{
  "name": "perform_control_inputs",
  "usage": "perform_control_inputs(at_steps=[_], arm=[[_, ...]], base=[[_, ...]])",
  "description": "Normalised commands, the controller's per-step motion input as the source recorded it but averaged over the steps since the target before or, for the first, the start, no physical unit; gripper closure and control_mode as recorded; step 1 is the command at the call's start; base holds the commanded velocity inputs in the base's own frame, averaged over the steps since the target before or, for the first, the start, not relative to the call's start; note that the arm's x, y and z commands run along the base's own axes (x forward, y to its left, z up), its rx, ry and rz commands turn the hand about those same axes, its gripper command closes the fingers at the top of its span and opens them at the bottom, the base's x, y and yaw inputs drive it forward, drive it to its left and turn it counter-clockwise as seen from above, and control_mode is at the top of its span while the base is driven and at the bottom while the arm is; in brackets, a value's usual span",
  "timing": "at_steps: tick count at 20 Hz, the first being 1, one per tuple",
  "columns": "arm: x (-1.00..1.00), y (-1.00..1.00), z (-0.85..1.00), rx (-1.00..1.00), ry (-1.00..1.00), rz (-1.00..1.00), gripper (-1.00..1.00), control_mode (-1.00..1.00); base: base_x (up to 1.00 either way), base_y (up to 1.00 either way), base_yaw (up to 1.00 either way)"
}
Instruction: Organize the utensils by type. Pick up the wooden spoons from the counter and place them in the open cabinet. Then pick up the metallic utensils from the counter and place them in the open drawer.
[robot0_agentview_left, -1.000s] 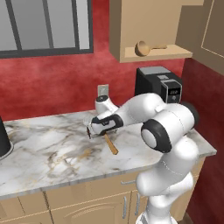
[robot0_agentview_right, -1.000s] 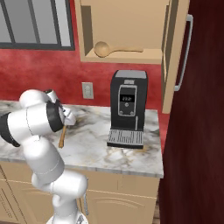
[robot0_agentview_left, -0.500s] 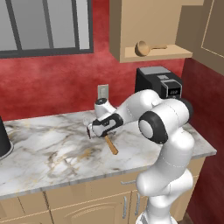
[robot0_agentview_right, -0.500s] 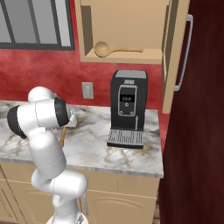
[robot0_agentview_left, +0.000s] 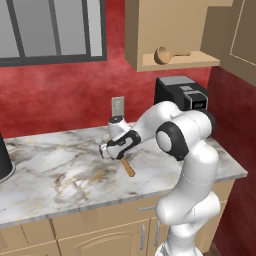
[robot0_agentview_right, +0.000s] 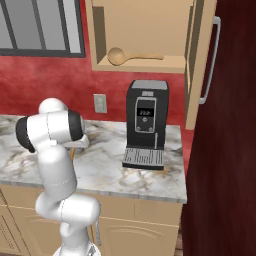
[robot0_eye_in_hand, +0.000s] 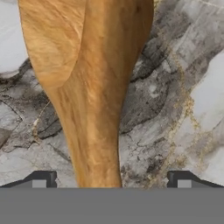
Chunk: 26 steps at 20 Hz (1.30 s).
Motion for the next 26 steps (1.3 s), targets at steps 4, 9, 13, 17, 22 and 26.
perform_control_inputs(at_steps=[4, 9, 13, 17, 22, 26], arm=[[0.10, 0.00, -0.21, 0.02, 0.00, 0.00, -1.00, -1.00], [-0.01, 0.01, -0.13, 0.02, 0.00, 0.00, 1.00, -1.00], [-0.16, -0.05, -0.01, 0.04, 0.00, 0.01, 1.00, -1.00], [-0.21, -0.19, 0.07, 0.08, 0.00, 0.04, 1.00, -1.00], [-0.28, -0.17, 0.56, 0.15, -0.03, 0.23, 1.00, -1.00], [-0.51, -0.19, 0.69, 0.12, -0.11, 0.38, 1.00, -1.00]], base=[[0.00, 0.00, 0.00], [0.00, 0.00, 0.00], [0.00, 0.00, 0.00], [0.00, 0.00, 0.00], [0.00, 0.00, 0.00], [0.00, 0.00, 0.00]])
